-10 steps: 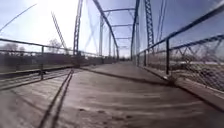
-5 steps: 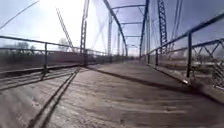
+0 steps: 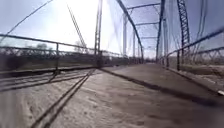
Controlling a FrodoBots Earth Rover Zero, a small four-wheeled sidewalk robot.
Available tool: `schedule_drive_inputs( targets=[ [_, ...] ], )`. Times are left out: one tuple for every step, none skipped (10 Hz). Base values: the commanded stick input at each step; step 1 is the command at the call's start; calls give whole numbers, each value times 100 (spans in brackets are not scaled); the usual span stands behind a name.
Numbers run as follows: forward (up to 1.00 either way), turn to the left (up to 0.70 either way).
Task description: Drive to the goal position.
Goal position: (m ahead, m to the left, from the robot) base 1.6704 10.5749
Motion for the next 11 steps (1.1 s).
schedule_drive_inputs(
  targets=[
    [100, 0],
    [100, -1],
    [100, -9],
    [100, -38],
    [100, -40],
    [100, -40],
    [100, -40],
    [100, -40],
    [100, -40],
    [100, -40],
    [100, -40]
  ],
)
